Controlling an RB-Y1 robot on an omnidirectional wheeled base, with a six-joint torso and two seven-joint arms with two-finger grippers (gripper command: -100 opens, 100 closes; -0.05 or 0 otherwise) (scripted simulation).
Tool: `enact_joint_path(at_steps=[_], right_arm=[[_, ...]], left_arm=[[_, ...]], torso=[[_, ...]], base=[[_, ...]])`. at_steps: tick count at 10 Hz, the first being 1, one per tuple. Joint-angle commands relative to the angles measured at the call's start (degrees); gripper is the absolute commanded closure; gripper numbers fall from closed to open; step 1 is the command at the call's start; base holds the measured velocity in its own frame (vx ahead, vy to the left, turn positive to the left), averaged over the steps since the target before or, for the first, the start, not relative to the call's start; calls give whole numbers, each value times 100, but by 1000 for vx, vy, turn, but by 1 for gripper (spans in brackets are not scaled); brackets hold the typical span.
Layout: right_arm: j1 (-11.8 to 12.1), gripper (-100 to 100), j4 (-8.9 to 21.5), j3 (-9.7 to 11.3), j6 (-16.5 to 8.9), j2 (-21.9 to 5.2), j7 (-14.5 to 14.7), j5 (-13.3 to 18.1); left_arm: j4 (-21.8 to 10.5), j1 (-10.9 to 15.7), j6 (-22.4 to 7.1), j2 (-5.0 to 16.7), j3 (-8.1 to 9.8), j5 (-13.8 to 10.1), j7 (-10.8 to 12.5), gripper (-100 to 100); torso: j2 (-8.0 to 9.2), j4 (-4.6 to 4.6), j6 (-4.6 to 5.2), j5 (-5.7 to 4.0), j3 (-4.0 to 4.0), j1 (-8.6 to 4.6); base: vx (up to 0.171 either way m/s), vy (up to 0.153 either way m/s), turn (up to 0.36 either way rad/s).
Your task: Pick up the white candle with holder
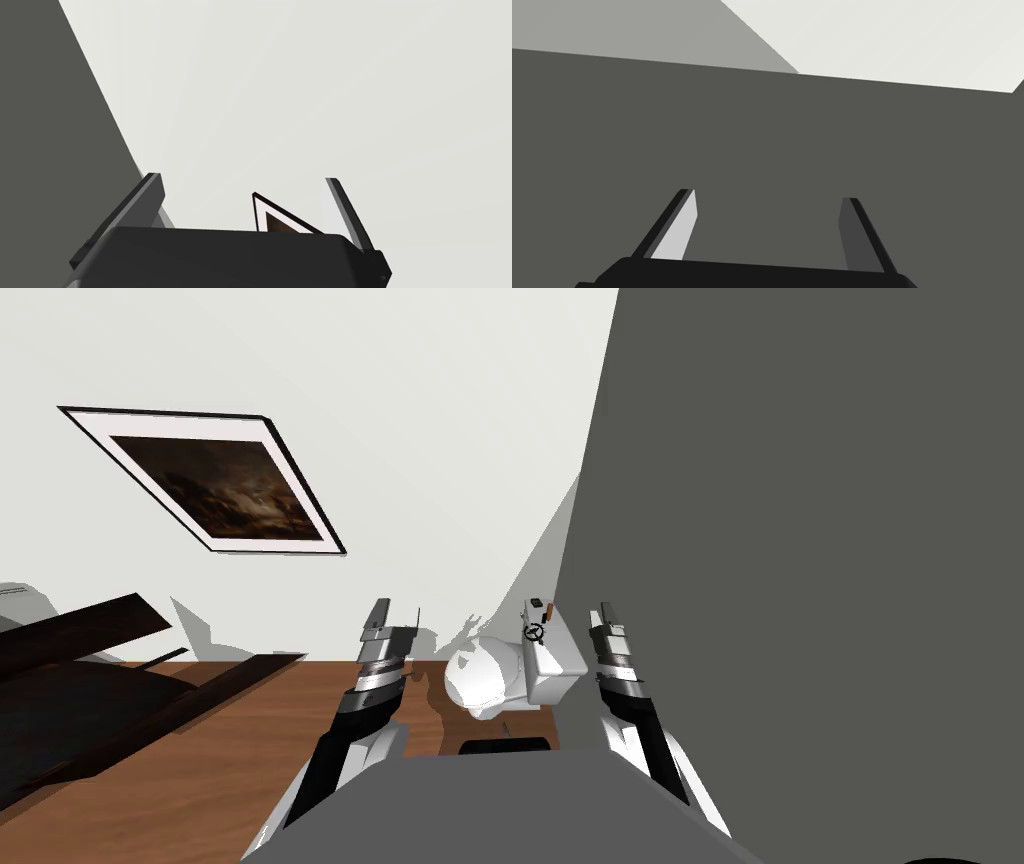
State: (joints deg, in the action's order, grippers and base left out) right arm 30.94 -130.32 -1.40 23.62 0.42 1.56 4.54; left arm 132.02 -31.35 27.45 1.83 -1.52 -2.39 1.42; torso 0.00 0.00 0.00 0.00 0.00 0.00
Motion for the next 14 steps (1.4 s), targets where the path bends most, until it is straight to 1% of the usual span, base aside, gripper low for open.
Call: enact_joint_path(at_steps=[1,3,6,7,9,10,11,12,13,14], right_arm=[[-20,-100,131,60,-126,-171,19,121],[-58,-100,330,153,-317,-348,50,307],[-174,-100,783,357,-742,-621,123,730],[-174,-100,783,357,-755,-621,123,730],[-297,-100,1180,527,-1104,-791,192,1101],[-297,-100,1180,527,-1142,-791,192,1104],[-371,-100,1405,621,-1359,-876,231,1315],[-454,-100,1548,718,-1528,-963,274,1495],[-454,-100,1646,718,-1598,-963,274,1540],[-544,-100,1871,818,-1794,-1054,321,1779]], left_arm=[[0,0,0,0,0,0,0,0],[0,0,0,-1,-1,0,0,0],[0,0,0,-2,-2,0,0,0],[0,0,0,-2,-2,0,0,0],[0,0,0,-1,-1,0,0,0],[0,0,0,-1,-1,0,0,0],[0,0,0,-1,-1,0,0,0],[0,0,0,-1,-1,0,0,0],[0,0,0,-2,-2,0,0,0],[0,0,0,-1,-1,0,0,0]], torso=[[0,0,0,0,0,0],[-3,-1,-1,9,-2,43],[-13,-3,-2,15,-8,70],[-10,-3,-2,17,-6,75],[-2,-1,-1,10,-2,41],[-8,-2,0,10,-4,42],[-3,-1,0,9,-2,37],[-6,-1,-2,12,-3,55],[-6,-2,-1,16,-4,75],[-6,-1,1,15,-3,58]], base=[[3,69,52],[10,143,46],[25,184,69],[6,127,5],[14,104,58],[7,91,-10],[15,152,107],[12,206,80],[24,144,5],[21,111,38]])
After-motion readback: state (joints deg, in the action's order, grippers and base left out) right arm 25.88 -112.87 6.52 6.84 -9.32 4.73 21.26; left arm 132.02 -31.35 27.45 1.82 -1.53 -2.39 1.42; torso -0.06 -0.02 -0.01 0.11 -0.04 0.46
